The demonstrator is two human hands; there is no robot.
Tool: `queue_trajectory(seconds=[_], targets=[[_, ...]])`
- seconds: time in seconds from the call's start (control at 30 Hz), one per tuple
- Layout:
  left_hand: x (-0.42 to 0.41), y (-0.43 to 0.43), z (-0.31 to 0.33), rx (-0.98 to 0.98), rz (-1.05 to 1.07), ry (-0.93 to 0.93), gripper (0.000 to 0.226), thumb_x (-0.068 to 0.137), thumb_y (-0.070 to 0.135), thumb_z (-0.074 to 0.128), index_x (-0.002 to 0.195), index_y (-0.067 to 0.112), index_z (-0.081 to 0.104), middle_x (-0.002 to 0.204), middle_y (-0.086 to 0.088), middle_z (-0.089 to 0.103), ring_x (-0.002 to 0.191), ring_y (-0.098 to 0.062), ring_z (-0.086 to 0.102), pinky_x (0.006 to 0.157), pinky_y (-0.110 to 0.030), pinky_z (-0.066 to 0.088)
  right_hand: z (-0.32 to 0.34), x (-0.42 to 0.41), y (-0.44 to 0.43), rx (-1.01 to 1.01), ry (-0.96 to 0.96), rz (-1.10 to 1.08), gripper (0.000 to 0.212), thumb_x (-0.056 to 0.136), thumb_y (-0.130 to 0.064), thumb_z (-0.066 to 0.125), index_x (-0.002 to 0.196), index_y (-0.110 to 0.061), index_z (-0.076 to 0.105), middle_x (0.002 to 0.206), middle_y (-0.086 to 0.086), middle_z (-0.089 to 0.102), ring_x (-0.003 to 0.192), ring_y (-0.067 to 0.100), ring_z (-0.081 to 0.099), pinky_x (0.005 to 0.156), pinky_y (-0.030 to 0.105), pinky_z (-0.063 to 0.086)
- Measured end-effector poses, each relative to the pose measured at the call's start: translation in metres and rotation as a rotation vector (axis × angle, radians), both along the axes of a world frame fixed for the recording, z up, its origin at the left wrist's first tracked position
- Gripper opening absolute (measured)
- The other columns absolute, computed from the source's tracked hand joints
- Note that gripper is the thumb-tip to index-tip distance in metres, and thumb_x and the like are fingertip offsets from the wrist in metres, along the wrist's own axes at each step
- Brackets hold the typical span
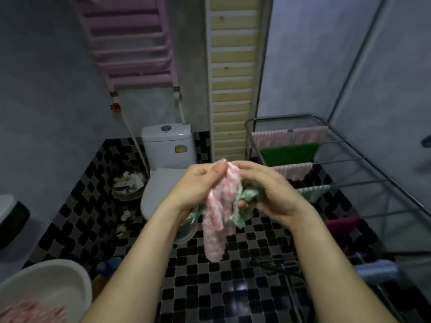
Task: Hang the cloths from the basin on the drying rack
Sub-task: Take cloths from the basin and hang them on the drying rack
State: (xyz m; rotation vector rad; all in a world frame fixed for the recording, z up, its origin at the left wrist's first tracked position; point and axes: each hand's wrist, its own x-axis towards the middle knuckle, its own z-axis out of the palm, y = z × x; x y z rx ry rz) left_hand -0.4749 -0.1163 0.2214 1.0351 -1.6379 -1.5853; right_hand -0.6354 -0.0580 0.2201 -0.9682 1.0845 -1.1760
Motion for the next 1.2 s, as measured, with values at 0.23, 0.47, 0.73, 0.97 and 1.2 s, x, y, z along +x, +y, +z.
queue_trajectory(seconds=[0.23, 0.47, 0.73, 0.97, 1.2], targets=[[-0.015, 0.024, 0.000, -0.180, -0.238, -0.145, 0.013, 0.084, 0.012, 0.072, 0.097, 0.013, 0.071, 0.094, -0.006, 0.072, 0.087, -0.019, 0.067, 0.084, -0.038, 0.055, 0.002, -0.021, 0.041, -0.198, 0.736, -0.260, 0.015, 0.089, -0.019, 0.066, 0.100, -0.020, 0.077, 0.089, -0.010, 0.074, 0.088, 0.004, 0.068, 0.081, 0.026, 0.052], [0.014, 0.044, -0.006, -0.433, -0.272, -0.541, 0.017, 0.086, 0.022, 0.061, 0.075, 0.014, 0.072, 0.076, 0.001, 0.068, 0.068, -0.012, 0.061, 0.067, -0.034, 0.051, 0.009, -0.029, 0.086, -0.204, 1.103, -0.472, 0.013, 0.091, -0.022, 0.059, 0.086, -0.024, 0.071, 0.080, -0.006, 0.068, 0.080, 0.014, 0.061, 0.066, 0.027, 0.046], [0.031, 0.095, -0.022, -0.475, -0.140, -0.290, 0.013, 0.089, 0.016, 0.063, 0.086, 0.028, 0.067, 0.081, 0.011, 0.068, 0.078, -0.007, 0.063, 0.069, -0.026, 0.050, 0.005, -0.030, 0.167, 0.092, 1.059, -0.454, 0.027, 0.095, -0.025, 0.056, 0.079, -0.008, 0.068, 0.057, 0.001, 0.059, 0.052, 0.012, 0.053, 0.051, 0.024, 0.040], [0.009, 0.148, -0.009, -0.292, -0.563, -0.234, 0.027, 0.091, 0.040, 0.058, 0.079, 0.023, 0.074, 0.076, 0.003, 0.072, 0.072, -0.009, 0.066, 0.068, -0.027, 0.049, -0.014, -0.051, 0.240, 0.118, 0.321, -0.662, 0.013, 0.091, -0.016, 0.062, 0.081, -0.014, 0.069, 0.066, 0.002, 0.061, 0.047, 0.005, 0.047, 0.034, 0.013, 0.024], [-0.033, 0.195, -0.012, -0.336, -0.693, -0.210, 0.022, 0.098, 0.032, 0.051, 0.102, 0.020, 0.069, 0.095, 0.001, 0.070, 0.086, -0.013, 0.065, 0.078, -0.028, 0.050, -0.020, -0.086, 0.297, 0.102, 0.436, -0.864, 0.010, 0.090, -0.021, 0.065, 0.084, -0.019, 0.073, 0.059, -0.006, 0.057, 0.049, 0.004, 0.046, 0.037, 0.014, 0.029]])
